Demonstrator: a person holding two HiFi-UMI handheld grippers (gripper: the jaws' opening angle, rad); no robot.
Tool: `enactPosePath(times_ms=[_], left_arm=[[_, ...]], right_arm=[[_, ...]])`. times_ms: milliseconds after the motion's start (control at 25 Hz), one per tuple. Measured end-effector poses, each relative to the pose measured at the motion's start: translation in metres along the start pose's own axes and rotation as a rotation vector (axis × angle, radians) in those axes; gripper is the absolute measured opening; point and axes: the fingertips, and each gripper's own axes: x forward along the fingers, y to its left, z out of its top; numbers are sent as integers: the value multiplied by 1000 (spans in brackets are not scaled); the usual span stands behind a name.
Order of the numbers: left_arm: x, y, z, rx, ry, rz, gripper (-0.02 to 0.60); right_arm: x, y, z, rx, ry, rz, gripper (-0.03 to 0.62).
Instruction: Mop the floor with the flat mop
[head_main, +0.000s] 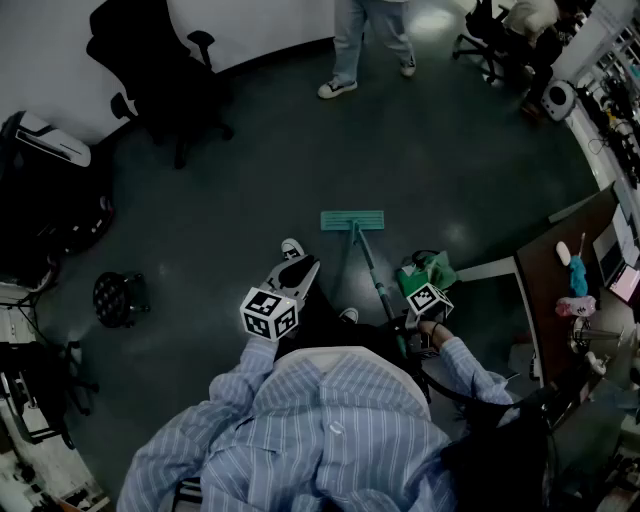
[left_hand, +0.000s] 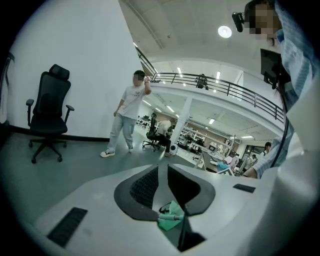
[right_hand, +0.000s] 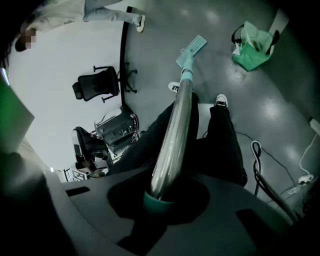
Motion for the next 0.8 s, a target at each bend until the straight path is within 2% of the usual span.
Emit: enactPosePath(times_ms=[120, 800], left_arm=[[1, 2, 1, 5, 5, -2, 60], [10, -7, -2, 24, 20, -9, 60]], right_arm=[[2, -1, 5, -4, 2, 20, 42], [-6, -14, 13, 26, -26, 6, 41]])
